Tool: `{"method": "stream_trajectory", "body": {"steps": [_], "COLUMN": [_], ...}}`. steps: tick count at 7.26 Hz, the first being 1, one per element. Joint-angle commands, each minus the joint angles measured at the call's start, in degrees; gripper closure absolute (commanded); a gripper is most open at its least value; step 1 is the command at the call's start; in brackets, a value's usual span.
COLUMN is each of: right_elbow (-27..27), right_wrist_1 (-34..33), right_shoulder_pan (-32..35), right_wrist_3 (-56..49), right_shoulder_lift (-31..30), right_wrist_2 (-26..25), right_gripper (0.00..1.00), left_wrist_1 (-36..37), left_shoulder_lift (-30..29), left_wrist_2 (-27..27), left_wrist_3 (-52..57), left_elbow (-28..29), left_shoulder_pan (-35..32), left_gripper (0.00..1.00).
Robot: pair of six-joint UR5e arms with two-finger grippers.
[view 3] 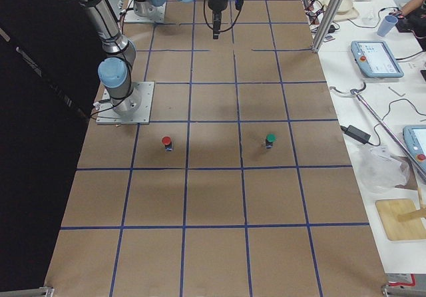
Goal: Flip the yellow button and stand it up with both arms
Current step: 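Close the left gripper on the button's metal body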
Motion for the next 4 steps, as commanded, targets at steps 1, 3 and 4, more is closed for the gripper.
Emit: {"method": "stream_trajectory", "body": {"steps": [1,3,4], "right_elbow": [0.0,1.4,1.3], "right_wrist_1": [0.4,0.2,-0.1], "right_shoulder_pan": [0.0,-0.2,-0.6], "right_wrist_3": [0.5,-0.1,-0.2], "right_shoulder_lift": [0.0,0.0,0.0], "right_wrist_2": [0.0,0.2,-0.1], "right_gripper": [0.0,0.0,0.0], "left_wrist_1": [0.1,-0.1,-1.3], "left_shoulder_lift": [0.2,1.3,2.7], "left_wrist_2": [0.1,-0.1,-0.2], "left_wrist_3": [0.1,0.0,-0.2], "left_elbow": [-0.4,0.6,1.6], "left_shoulder_pan": [0.0,-0.3,-1.1], "left_gripper": [0.78,0.9,0.93]}}
